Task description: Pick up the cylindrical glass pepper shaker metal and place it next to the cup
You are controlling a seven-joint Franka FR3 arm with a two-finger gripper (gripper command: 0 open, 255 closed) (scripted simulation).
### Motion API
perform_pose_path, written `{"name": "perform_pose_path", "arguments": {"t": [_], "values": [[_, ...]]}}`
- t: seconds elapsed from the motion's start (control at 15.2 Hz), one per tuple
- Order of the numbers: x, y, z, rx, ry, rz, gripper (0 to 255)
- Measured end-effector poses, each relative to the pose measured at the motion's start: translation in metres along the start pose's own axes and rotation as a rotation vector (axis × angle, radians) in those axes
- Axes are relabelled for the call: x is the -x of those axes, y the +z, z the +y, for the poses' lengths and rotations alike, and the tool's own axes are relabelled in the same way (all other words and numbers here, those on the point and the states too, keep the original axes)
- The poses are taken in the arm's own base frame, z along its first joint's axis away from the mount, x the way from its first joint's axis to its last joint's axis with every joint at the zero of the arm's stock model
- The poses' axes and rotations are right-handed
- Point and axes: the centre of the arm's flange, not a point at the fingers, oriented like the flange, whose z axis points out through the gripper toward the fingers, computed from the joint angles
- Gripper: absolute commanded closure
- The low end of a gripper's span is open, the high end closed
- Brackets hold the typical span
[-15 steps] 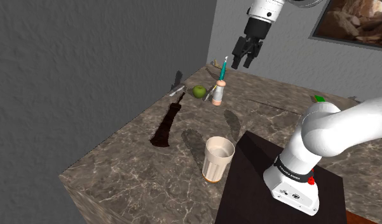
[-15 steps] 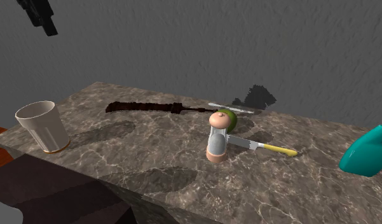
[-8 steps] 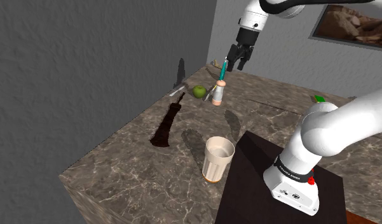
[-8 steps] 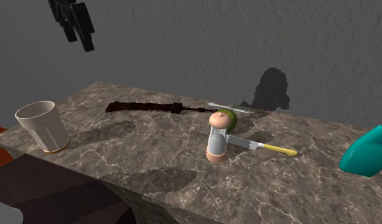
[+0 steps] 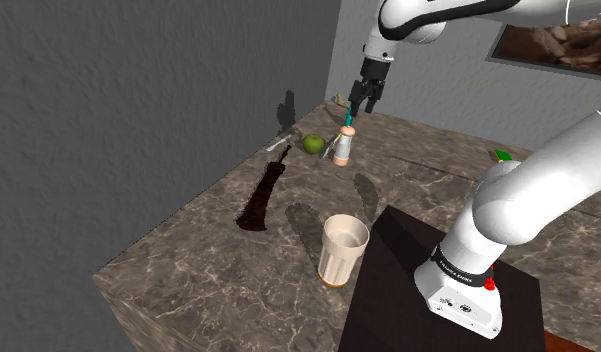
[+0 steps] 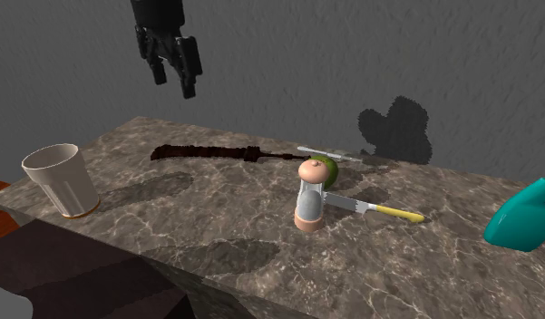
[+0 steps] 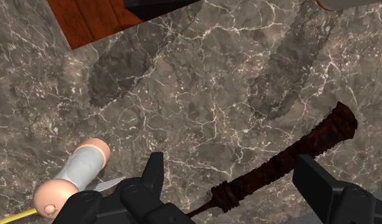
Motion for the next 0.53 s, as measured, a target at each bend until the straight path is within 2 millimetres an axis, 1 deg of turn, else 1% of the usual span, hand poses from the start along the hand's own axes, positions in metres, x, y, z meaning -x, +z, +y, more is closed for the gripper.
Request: {"name": "perform_pose_path", "arguments": {"t": [0.2, 0.33, 0.46, 0.53], "values": [[-0.022, 0.017, 0.028, 0.009, -0.006, -0.013, 0], [-0.039, 0.022, 0.048, 0.014, -0.01, -0.021, 0], [-0.056, 0.035, 0.067, 0.02, -0.014, -0.03, 0], [-0.061, 0.042, 0.076, 0.023, -0.016, -0.035, 0]]}}
